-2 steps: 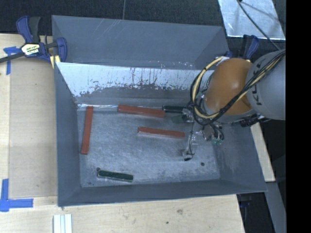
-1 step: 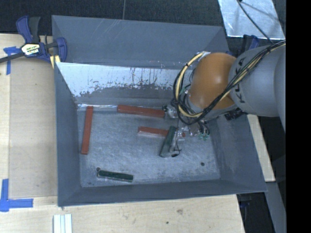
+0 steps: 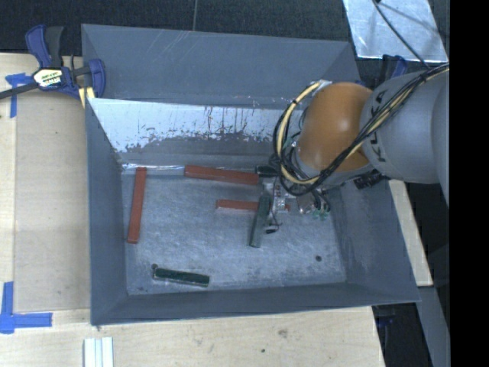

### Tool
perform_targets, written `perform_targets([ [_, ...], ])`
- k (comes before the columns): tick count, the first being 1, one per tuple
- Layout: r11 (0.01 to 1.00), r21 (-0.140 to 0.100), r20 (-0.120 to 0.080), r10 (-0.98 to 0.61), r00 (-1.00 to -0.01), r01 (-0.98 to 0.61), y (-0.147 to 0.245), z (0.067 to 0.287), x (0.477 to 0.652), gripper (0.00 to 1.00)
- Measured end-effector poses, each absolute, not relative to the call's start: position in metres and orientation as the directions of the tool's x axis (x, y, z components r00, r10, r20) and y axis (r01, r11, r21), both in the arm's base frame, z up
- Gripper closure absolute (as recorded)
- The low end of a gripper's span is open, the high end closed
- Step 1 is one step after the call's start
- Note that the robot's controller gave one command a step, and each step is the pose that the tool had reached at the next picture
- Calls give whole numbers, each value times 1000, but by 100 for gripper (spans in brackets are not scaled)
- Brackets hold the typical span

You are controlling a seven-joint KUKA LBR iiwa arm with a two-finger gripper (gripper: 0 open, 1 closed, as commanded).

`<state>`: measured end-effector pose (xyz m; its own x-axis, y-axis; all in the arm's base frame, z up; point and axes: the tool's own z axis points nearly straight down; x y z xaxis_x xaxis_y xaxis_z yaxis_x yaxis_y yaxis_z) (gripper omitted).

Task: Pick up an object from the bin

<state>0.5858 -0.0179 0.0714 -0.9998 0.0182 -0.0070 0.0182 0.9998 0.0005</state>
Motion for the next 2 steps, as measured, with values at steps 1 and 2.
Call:
perform_targets([
  [1, 810, -2, -3, -586, -810, -586, -24, 71, 563, 100],
  [2, 384, -4, -4, -923, -384, -923, 15, 188, 577, 100],
])
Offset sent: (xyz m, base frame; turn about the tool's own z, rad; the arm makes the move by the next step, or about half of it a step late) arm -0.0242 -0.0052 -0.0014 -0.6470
